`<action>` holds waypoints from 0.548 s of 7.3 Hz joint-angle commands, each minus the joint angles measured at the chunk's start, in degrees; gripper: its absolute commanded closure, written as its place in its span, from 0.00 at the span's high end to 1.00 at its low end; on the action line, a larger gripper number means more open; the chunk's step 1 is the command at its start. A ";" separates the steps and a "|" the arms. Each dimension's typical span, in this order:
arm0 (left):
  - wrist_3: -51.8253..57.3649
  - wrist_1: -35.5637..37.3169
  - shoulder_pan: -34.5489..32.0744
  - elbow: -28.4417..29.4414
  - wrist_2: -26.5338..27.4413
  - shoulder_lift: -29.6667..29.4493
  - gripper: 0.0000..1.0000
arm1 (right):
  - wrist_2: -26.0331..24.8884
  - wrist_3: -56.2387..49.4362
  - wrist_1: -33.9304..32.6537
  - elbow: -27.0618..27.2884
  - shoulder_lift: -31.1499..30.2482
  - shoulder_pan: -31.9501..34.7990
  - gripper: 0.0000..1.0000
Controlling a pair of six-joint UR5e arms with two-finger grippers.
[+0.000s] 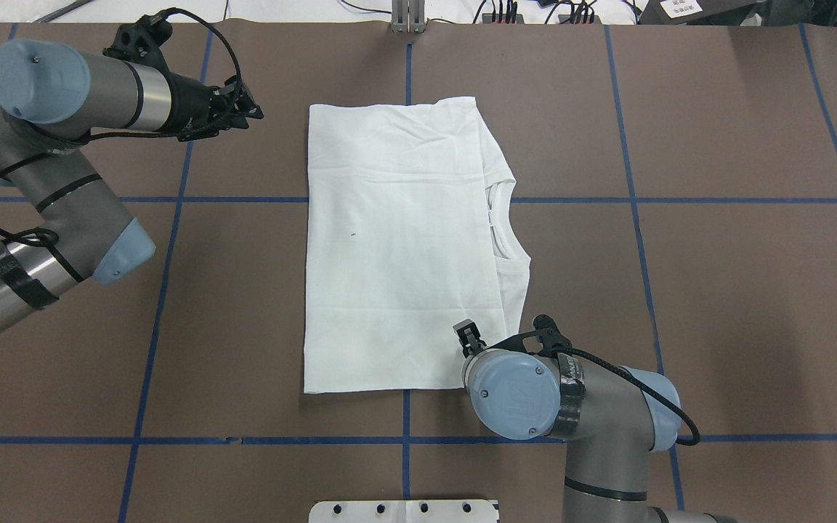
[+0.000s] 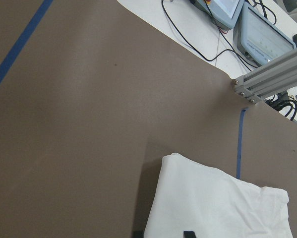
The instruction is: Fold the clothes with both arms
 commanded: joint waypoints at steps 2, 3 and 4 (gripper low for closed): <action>0.00 0.00 0.05 0.00 0.11 0.00 0.38 | 0.18 -0.04 -0.06 -0.38 0.48 0.28 0.22; 0.00 0.00 0.05 0.00 0.11 0.09 0.38 | 0.62 -1.00 0.03 -0.12 0.22 0.37 0.00; 0.00 0.00 -0.03 0.00 0.11 0.09 0.38 | 0.62 -1.09 0.29 -0.29 0.13 0.45 0.00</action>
